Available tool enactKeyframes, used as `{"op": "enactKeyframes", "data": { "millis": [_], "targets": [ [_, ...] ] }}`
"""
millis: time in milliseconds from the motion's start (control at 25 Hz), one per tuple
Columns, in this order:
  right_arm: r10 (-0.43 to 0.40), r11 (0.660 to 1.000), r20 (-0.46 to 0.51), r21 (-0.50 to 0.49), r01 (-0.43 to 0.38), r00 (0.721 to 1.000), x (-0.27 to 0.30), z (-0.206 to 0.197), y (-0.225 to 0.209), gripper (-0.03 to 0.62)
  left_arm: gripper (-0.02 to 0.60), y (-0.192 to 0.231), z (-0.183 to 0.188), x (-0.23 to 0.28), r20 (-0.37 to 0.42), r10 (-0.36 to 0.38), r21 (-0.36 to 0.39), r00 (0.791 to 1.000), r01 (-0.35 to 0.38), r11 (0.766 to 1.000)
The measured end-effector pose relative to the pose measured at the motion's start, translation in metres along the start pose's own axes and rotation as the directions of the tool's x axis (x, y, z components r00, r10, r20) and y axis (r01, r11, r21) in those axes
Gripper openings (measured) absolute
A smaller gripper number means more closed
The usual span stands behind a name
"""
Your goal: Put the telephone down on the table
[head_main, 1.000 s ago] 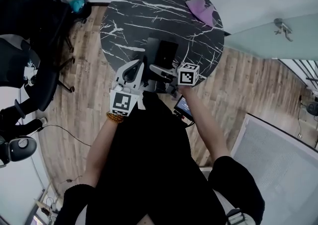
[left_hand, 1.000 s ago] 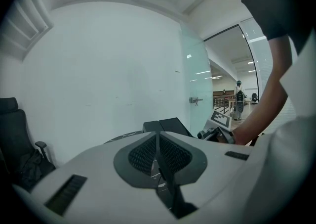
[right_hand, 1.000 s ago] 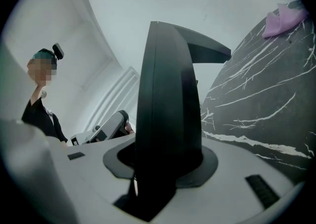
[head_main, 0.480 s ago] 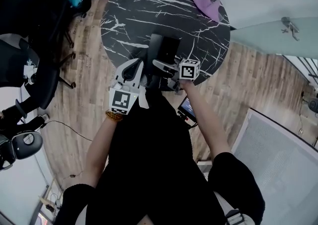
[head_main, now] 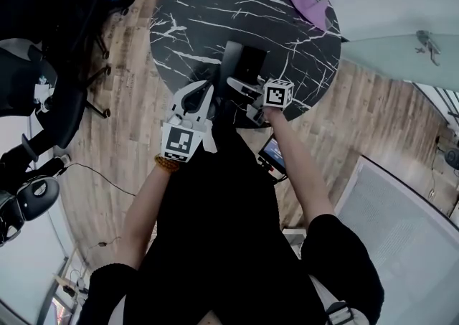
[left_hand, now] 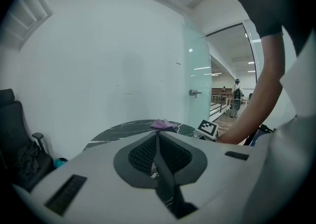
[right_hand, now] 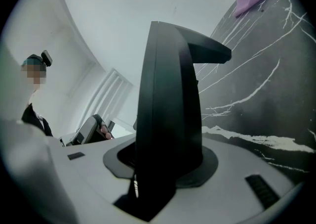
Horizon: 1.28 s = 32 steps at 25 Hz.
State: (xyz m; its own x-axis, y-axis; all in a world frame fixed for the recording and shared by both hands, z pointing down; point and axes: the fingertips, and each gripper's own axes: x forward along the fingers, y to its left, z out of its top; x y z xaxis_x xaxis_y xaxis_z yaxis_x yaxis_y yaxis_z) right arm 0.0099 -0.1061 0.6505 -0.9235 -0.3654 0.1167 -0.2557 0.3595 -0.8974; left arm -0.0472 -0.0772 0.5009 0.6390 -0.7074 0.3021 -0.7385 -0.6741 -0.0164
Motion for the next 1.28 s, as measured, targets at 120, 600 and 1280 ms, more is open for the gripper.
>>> {"op": "enactKeyframes", "data": {
  "millis": [120,600,1280],
  "targets": [
    [-0.023,1.0,-0.015,0.018,0.024,1.0,-0.002,-0.008,-0.013,0.176,0.029,-0.001,-0.003,0.0,-0.003,-0.002,-0.003,1.0,0.002,1.0],
    [-0.064,0.995,0.004,0.08,0.063,0.998,0.004,-0.017,-0.036,0.176,0.029,-0.001,-0.016,-0.01,-0.028,0.008,-0.024,1.0,-0.009,1.0],
    [-0.148,0.984,-0.031,0.096,0.15,0.988,0.004,-0.023,-0.062,0.176,0.029,0.003,-0.027,-0.011,-0.053,0.023,-0.041,0.998,-0.025,0.999]
  ]
}}
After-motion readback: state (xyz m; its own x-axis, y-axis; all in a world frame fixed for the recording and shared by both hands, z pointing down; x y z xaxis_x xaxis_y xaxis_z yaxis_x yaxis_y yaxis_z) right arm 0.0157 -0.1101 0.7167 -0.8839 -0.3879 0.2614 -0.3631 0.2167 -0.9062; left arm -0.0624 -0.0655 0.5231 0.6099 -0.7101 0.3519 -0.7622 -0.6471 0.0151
